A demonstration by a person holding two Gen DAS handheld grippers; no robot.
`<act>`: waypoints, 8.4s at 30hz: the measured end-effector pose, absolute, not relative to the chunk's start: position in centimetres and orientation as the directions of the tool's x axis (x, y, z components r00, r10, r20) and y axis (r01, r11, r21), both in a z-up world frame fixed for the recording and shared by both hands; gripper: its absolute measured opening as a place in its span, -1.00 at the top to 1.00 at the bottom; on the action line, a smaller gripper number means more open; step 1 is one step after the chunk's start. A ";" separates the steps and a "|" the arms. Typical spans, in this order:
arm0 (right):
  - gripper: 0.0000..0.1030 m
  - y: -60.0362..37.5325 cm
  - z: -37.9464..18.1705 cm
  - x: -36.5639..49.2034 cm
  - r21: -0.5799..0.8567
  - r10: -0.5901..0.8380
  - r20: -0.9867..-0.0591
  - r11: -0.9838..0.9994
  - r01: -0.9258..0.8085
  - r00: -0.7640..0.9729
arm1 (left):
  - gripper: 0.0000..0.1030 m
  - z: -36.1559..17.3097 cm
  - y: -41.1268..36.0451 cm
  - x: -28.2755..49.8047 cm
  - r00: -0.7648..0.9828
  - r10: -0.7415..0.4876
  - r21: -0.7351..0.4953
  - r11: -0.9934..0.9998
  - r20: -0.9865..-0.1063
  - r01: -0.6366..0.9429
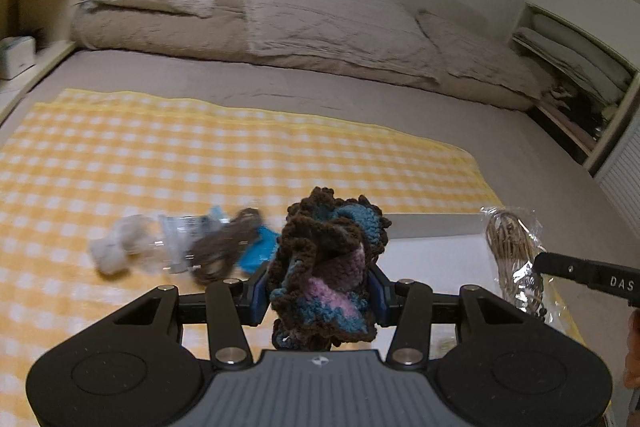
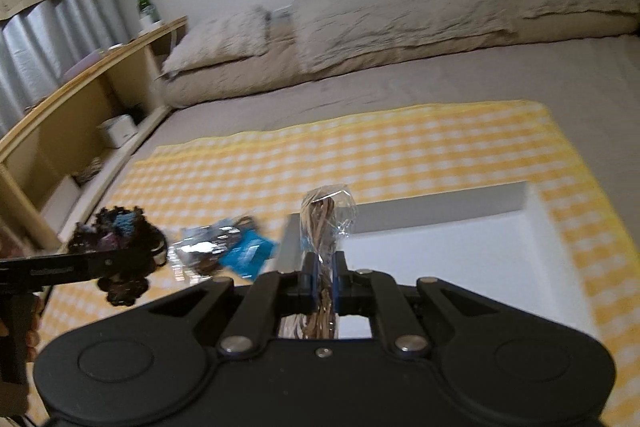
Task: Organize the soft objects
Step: 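Carry crocheted pouch in left tool while right tool carries cord bag to box, then drop crocheted pouch in box with left tool while right tool releases cord bag, then move left tool to cotton balls while right tool reaches bagged dark cord, then close left tool on cotton balls while right tool grasps bagged dark cord, then carry cotton balls in left tool while right tool carries cord bag to box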
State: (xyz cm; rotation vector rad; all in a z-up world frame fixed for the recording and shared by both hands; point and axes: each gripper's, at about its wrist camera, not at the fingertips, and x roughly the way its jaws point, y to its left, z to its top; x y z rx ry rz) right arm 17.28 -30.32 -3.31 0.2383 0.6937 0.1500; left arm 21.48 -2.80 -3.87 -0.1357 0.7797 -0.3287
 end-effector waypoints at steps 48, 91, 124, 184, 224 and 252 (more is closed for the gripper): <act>0.21 -41.4 -10.6 18.3 -0.127 -0.114 -0.809 0.992 0.018 0.576 | -0.44 -12.3 -14.2 27.4 0.501 -0.340 -0.099 0.889 -0.796 0.447; -1.00 -39.3 -6.9 15.4 -0.043 -0.093 -0.749 0.995 0.092 0.656 | -1.00 -8.4 -12.7 23.3 0.583 -0.341 -0.088 0.904 -0.738 0.418; -1.00 -26.1 -3.7 22.2 0.019 0.044 -0.623 0.999 -0.041 0.781 | -1.00 -5.7 2.5 26.7 0.752 -0.102 -0.081 0.995 -0.651 0.065; -0.03 -5.6 -17.5 35.3 0.244 0.260 -0.808 0.964 -0.102 0.529 | -0.12 -14.8 10.2 33.6 0.647 -0.075 0.060 0.981 -0.759 0.184; 0.23 -11.3 -15.8 28.1 0.110 0.275 -0.895 0.899 -0.424 0.351 | 0.41 -15.9 10.3 35.2 0.554 -0.075 -0.025 0.995 -0.829 0.098; 0.78 -14.1 -7.3 24.2 0.134 0.422 -0.732 0.859 -0.495 0.535 | 0.41 -4.6 9.9 25.4 0.743 -0.193 -0.167 0.980 -0.641 0.111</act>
